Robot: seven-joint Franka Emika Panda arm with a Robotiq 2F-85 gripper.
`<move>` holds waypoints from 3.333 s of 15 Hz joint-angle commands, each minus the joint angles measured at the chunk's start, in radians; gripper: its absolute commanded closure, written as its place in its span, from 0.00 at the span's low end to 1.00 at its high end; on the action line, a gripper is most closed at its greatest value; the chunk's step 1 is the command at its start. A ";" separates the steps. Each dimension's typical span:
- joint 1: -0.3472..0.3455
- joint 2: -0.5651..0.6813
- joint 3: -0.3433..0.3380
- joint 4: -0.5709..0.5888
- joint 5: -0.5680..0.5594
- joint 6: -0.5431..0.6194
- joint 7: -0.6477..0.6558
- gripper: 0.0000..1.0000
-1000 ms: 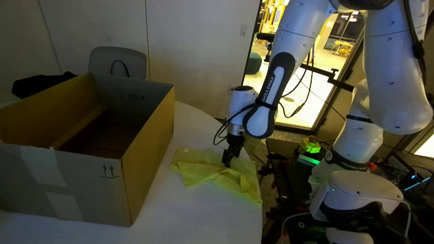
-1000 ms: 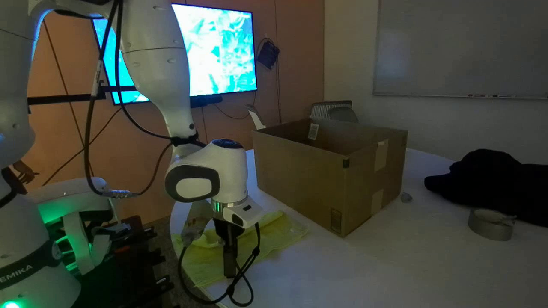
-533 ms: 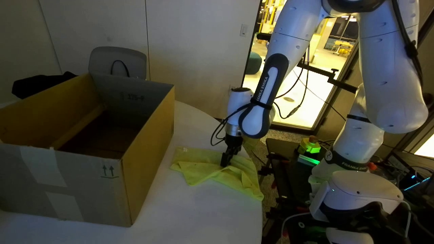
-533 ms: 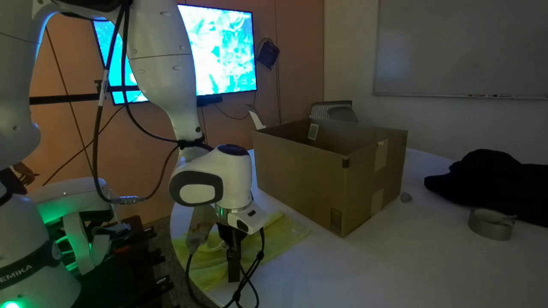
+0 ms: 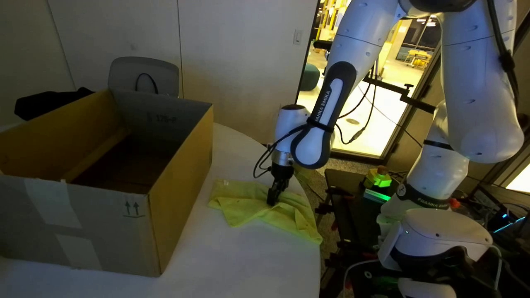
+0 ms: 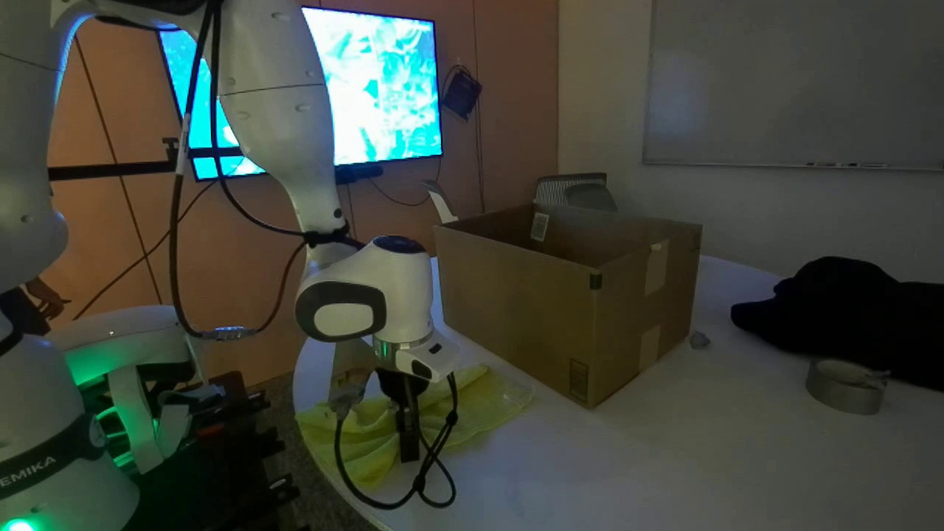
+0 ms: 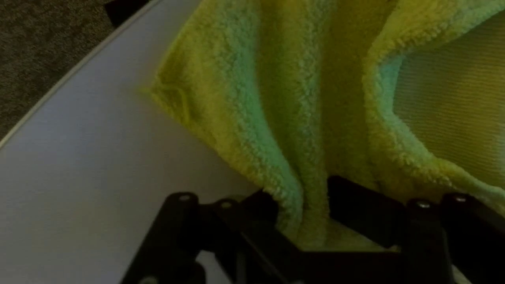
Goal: Put the black marker in the yellow fabric, wrap it and put it in the box
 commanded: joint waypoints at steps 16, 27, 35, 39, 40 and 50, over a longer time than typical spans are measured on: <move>0.392 -0.218 -0.017 -0.070 -0.060 0.041 0.078 0.92; 0.635 -0.192 -0.078 -0.010 -0.188 -0.023 0.190 0.10; 0.755 -0.238 -0.267 -0.002 -0.416 -0.104 0.327 0.00; 0.729 -0.189 -0.298 0.019 -0.417 -0.107 0.314 0.00; 0.723 -0.174 -0.301 0.024 -0.409 -0.105 0.308 0.00; 0.520 0.035 -0.164 0.124 -0.296 -0.114 0.211 0.00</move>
